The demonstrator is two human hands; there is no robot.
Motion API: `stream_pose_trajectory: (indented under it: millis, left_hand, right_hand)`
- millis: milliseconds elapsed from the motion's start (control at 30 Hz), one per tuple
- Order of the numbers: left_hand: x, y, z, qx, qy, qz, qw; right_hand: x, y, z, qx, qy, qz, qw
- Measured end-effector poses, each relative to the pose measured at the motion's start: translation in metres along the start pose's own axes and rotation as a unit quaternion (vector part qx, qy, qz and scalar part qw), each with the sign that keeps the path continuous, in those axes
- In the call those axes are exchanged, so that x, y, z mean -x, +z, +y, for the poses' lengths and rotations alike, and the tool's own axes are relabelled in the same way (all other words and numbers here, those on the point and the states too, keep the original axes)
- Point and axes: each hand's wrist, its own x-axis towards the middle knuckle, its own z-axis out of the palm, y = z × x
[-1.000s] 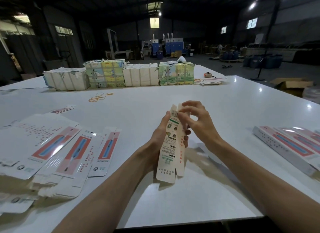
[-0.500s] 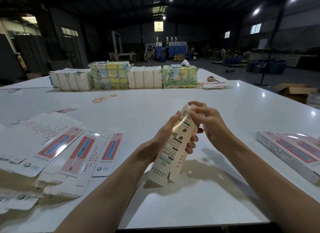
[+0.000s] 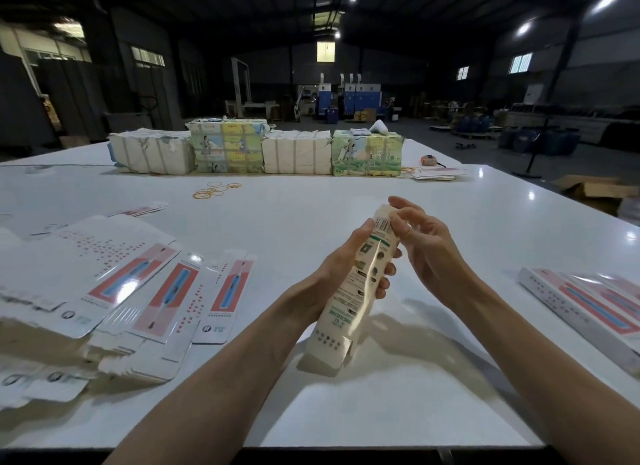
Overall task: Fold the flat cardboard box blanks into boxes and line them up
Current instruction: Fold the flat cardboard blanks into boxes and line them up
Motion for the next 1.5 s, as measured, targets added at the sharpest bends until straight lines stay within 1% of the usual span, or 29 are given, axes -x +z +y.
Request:
stream_pose_trajectory:
  millis: [33,100,167,233,300,367,433,533,633,700,767,833,933,1033,1200,1333,1433,1500]
  left_hand:
    - [0.001,0.0,-0.001,0.006,0.004,0.033,0.999]
    - [0.003,-0.002,-0.001,0.018,0.023,0.1,0.994]
    - [0.005,-0.002,-0.001,0.02,0.049,0.14,0.989]
    - [0.006,0.0,-0.001,0.023,0.072,0.151,0.986]
    - [0.005,0.002,-0.004,0.019,0.084,0.157,0.984]
    - [0.004,0.002,-0.007,0.013,0.079,0.167,0.983]
    - [0.002,0.002,-0.009,0.011,0.081,0.156,0.984]
    - [-0.001,0.008,-0.011,-0.017,0.11,0.131,0.985]
    - [-0.004,0.013,-0.013,0.017,0.101,0.102,0.989]
    - [-0.005,0.012,-0.015,-0.016,0.099,0.113,0.988]
    - [-0.005,0.008,-0.016,-0.073,0.104,0.154,0.98]
    - [-0.003,0.005,-0.017,-0.091,0.118,0.176,0.973]
    - [-0.002,0.002,-0.018,-0.123,0.158,0.172,0.964]
    - [-0.001,0.002,-0.017,-0.152,0.188,0.144,0.959]
    - [0.002,-0.001,-0.013,-0.126,0.14,0.091,0.978]
    - [0.001,0.001,-0.015,-0.094,0.106,0.055,0.988]
    - [0.0,0.003,-0.019,-0.07,0.09,0.06,0.992]
    - [0.0,0.004,-0.018,-0.096,0.084,0.07,0.989]
  right_hand:
    - [0.0,0.0,0.003,0.022,-0.01,0.008,1.0]
    - [0.003,0.004,0.008,0.109,-0.038,0.027,0.993]
    - [0.006,0.011,0.012,0.178,-0.053,0.049,0.981]
    - [0.008,0.017,0.017,0.187,-0.064,0.03,0.98]
    - [0.01,0.022,0.022,0.167,-0.062,0.0,0.984]
    - [0.011,0.022,0.023,0.14,-0.054,-0.009,0.989]
    - [0.013,0.021,0.023,0.111,-0.045,0.002,0.993]
    - [0.011,0.017,0.023,0.089,-0.019,0.033,0.995]
    - [0.008,0.012,0.025,0.073,-0.005,0.041,0.996]
    - [0.008,0.01,0.025,0.07,-0.014,0.026,0.997]
    - [0.008,0.011,0.024,0.067,-0.025,0.0,0.997]
    - [0.008,0.014,0.024,0.076,-0.03,-0.012,0.997]
    - [0.007,0.016,0.025,0.091,-0.043,-0.02,0.995]
    - [0.009,0.014,0.025,0.094,-0.052,-0.025,0.994]
    - [0.006,0.008,0.026,0.118,-0.052,-0.03,0.991]
    - [0.001,0.002,0.028,0.114,-0.01,-0.039,0.993]
    - [-0.002,0.0,0.032,0.125,0.012,-0.043,0.991]
    - [-0.004,0.0,0.031,0.093,0.015,-0.01,0.996]
